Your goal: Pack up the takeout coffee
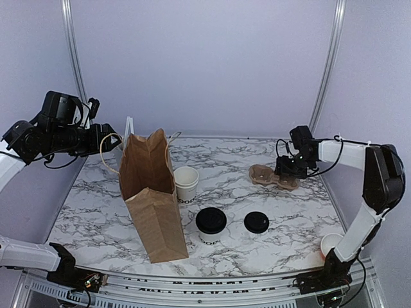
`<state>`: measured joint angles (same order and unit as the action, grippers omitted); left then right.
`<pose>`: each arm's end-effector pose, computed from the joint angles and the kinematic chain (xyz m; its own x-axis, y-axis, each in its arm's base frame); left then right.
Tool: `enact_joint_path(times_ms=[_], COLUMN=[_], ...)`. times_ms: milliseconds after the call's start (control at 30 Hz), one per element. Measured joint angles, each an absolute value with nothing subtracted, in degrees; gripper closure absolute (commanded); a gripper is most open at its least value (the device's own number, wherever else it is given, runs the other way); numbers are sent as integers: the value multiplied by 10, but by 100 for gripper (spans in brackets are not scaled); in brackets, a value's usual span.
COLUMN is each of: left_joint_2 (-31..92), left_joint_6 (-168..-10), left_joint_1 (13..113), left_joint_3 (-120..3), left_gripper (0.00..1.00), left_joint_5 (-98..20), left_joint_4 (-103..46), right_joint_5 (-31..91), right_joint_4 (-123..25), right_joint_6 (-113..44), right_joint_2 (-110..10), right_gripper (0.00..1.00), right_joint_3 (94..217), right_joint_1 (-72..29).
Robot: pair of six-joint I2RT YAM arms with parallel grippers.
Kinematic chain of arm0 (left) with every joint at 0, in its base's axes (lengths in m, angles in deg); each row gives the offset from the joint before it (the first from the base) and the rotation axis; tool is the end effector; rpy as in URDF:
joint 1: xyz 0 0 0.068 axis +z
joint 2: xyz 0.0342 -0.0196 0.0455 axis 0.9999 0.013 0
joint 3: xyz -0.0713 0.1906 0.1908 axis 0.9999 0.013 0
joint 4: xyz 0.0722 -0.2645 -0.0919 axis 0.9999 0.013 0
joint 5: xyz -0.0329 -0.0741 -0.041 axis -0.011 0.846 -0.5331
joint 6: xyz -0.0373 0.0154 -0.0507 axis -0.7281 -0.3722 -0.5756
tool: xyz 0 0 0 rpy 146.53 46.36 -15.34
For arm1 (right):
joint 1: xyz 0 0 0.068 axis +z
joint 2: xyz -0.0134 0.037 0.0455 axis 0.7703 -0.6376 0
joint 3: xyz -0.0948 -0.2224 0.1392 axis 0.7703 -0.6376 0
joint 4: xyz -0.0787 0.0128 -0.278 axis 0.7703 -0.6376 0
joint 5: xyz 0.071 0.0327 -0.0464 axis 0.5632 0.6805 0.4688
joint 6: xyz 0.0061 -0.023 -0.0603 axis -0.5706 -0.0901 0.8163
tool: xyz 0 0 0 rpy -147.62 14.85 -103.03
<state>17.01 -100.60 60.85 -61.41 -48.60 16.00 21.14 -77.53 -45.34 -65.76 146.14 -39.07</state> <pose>0.2251 -0.1202 0.4109 -0.5778 -0.1415 -0.8038 0.2456 0.9091 -0.3366 0.3757 0.0740 0.1887 -0.8588 0.1335 -0.4946 0.0762 0.9880 0.1345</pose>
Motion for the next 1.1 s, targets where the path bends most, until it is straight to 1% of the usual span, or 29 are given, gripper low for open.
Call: enact_joint_path(times_ms=[167, 400, 600, 933, 1100], left_joint_2=[170, 170, 169, 169, 169], left_joint_6=[-1007, -1012, -1015, -1017, -1017], left_joint_1=[609, 609, 609, 609, 609], left_joint_3=[-613, -613, -613, -613, -613], left_gripper=[25, 25, 25, 25, 25], left_joint_5=[-484, -481, -481, -480, -480], left_joint_4=[158, 158, 158, 155, 155], right_joint_5=[193, 154, 145, 121, 114], right_joint_4=[-767, -760, -760, -767, -781], right_joint_6=[-493, -532, -543, -546, -537], right_joint_2=[-671, -729, -779, -797, -798], right_gripper=[22, 23, 24, 27, 31], right_joint_3=[1469, 1485, 1525, 1557, 1557], right_joint_1=[-357, -356, -355, -345, -344])
